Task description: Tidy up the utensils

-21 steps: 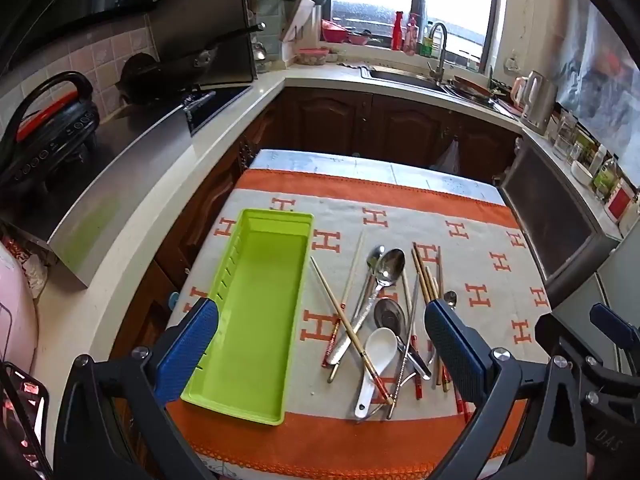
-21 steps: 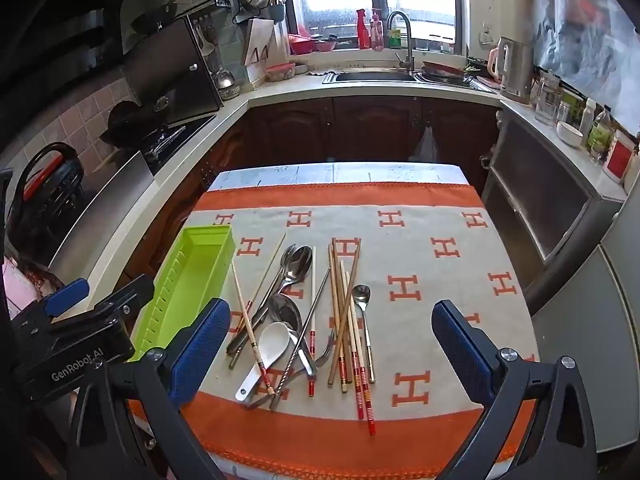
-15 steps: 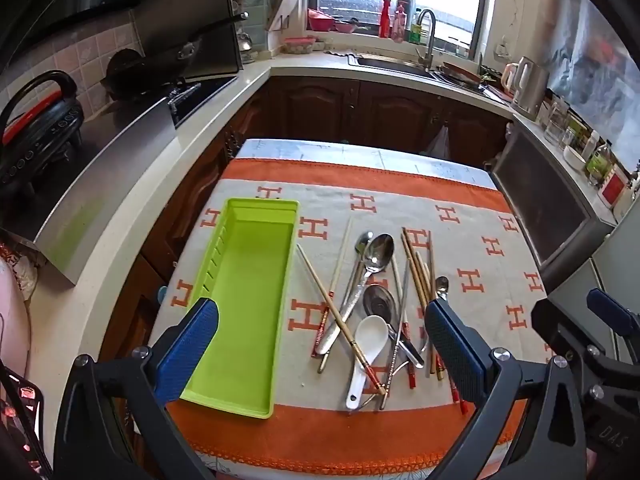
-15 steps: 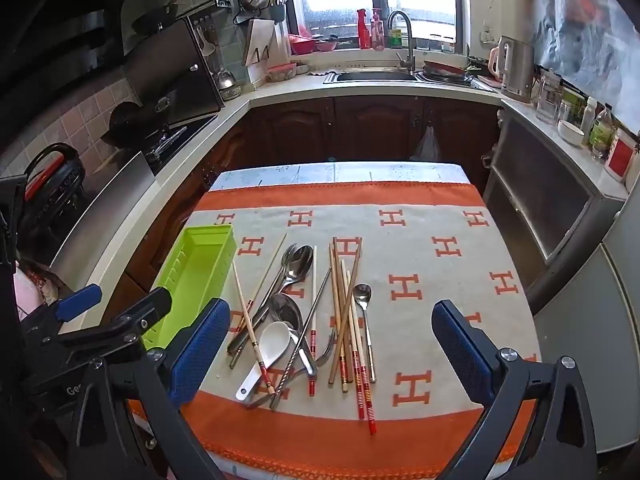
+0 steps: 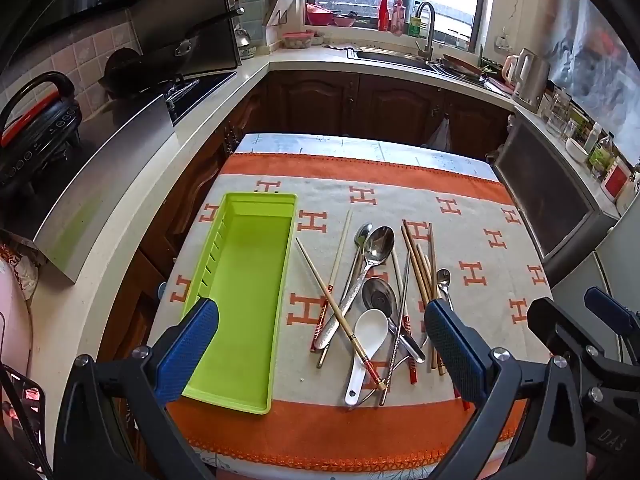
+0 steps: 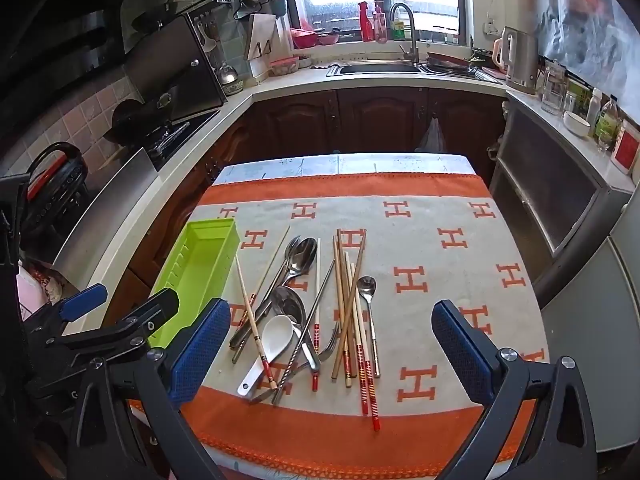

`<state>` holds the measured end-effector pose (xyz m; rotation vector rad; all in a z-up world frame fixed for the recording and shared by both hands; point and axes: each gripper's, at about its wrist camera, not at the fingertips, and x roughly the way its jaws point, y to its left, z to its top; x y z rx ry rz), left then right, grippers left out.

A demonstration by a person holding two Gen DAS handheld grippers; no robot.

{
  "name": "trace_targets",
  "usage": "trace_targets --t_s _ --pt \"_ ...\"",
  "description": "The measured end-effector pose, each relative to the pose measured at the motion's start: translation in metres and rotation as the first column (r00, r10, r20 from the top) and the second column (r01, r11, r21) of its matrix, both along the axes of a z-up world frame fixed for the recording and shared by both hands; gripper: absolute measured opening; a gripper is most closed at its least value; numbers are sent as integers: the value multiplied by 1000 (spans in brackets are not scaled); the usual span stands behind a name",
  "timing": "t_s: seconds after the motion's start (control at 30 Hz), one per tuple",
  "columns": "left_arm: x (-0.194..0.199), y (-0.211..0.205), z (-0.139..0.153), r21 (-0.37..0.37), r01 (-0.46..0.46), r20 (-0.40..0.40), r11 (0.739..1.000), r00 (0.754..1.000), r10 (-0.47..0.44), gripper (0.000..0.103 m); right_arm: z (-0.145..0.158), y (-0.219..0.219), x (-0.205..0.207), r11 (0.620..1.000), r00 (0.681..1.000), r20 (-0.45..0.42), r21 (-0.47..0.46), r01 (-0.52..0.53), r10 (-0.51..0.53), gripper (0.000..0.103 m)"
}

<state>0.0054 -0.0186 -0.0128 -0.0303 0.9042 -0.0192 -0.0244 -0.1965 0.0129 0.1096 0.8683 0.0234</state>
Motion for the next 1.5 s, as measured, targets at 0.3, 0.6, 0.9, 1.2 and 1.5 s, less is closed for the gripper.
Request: trace_targets --t_s 0.3,0.6,0.9,1.2,1.5 --pt "-1 -2 -1 -5 1 -5 1000 1000 -1 102 0 -1 -1 1000 1000 2 3 2 -2 102" --pt "1 -3 -5 -6 0 -24 1000 1000 0 102 -2 -2 -2 1000 1000 -2 7 0 0 102" --pt "1 -2 -7 -9 -2 -30 1000 1000 1 102 -3 -2 -2 1000 1000 -2 9 0 0 102" --pt "1 -2 -8 -9 -2 -31 1000 1000 2 102 -3 -2 -3 1000 1000 -1 5 0 0 102" --pt "1 -2 -8 -9 -2 -31 1000 1000 2 102 -3 -2 -3 1000 1000 -2 7 0 0 102"
